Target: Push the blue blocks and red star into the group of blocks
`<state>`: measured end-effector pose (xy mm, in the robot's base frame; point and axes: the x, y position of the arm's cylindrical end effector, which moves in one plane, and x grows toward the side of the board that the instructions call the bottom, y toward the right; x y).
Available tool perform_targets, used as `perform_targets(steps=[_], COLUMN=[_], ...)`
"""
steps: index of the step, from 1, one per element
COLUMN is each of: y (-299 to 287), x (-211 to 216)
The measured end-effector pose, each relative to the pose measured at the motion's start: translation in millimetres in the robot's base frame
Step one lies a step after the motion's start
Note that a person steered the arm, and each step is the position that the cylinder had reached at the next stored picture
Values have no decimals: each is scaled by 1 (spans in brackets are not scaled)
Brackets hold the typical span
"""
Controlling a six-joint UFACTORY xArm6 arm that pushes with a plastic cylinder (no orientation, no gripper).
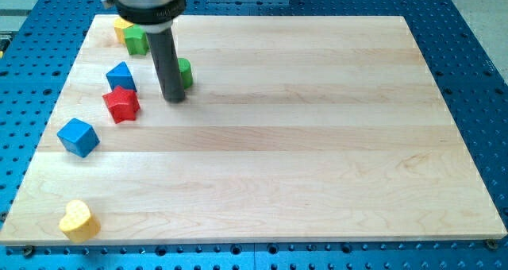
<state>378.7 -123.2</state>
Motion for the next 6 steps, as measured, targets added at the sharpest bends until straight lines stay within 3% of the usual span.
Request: perform_targets(steps=[1, 2, 4, 5, 6], y=[8, 49, -38, -19, 2], x=[-31, -26, -74, -30, 54])
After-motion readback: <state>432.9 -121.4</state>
